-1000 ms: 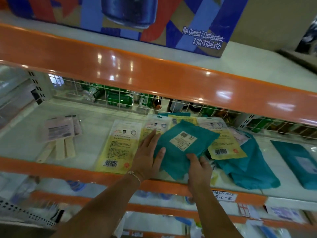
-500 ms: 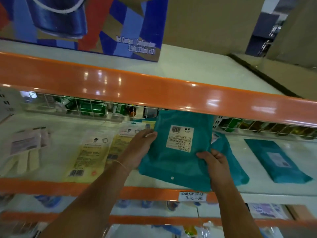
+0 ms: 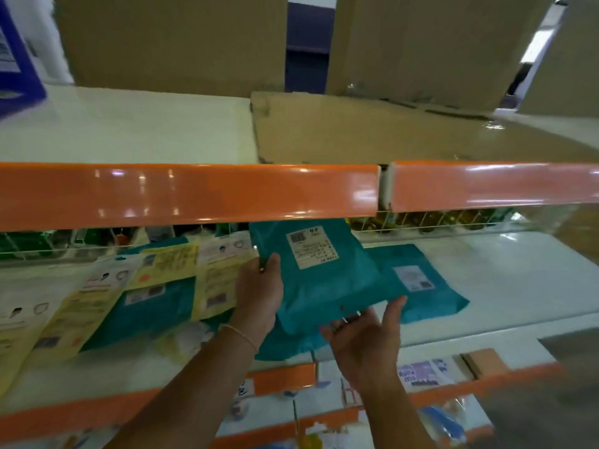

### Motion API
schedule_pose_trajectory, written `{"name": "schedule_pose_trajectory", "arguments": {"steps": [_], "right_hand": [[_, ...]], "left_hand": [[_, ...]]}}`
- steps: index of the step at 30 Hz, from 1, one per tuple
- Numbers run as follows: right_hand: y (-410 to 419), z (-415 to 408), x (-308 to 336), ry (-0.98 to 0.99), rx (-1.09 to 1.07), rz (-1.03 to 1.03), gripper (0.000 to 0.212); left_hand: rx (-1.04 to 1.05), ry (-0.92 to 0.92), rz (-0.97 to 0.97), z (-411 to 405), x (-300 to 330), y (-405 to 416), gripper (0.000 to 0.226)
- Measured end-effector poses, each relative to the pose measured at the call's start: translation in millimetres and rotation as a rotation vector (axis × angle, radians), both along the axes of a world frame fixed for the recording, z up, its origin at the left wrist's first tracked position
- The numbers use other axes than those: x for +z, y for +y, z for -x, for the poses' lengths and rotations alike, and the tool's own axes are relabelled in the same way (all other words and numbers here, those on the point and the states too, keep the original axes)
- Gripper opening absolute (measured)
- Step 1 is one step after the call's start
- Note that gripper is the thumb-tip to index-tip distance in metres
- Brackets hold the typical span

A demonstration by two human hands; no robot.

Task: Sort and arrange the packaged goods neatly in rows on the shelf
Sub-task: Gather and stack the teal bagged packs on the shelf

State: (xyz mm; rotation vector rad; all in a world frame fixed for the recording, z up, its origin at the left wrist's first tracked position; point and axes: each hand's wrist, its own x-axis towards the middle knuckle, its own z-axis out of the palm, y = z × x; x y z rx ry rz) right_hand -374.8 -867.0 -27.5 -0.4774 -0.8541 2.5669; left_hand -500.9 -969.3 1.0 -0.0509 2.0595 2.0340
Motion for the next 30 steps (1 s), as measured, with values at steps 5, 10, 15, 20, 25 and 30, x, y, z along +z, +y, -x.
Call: {"name": "schedule_pose_trajectory", "arguments": {"steps": [5,10,15,20,25,30], "right_hand": [[47,-11,-6,-0.257,-0.102,-0.227,0.037],[108,-22,-18,-0.422,-0.25,-0.195,0.026],[153,-30,-25,-0.504,-0.319,-0.188,0.038],[180,-31,-22,-0.638,-0.306,-0.211,0.034],[187,-31,-22,-0.687,-0.271,-0.125,0.024],[172,-34,-30,-0.694,-0.309,-0.094,0.019]], "left_hand": [[-0.114,-0.002,0.102,-28,-8,67,0.029],[-0.32,-0.043,0.235,-30,-23,113,0.05],[-0.407,0.001,0.306,-28,-37,135,0.068],[-0.441,0.034,0.367,-34,-33,136,0.065],[-0.477,0.123,0.445,-33,-34,129,0.051],[-0.517,0.182,0.494,-30,-34,121,0.051]]}}
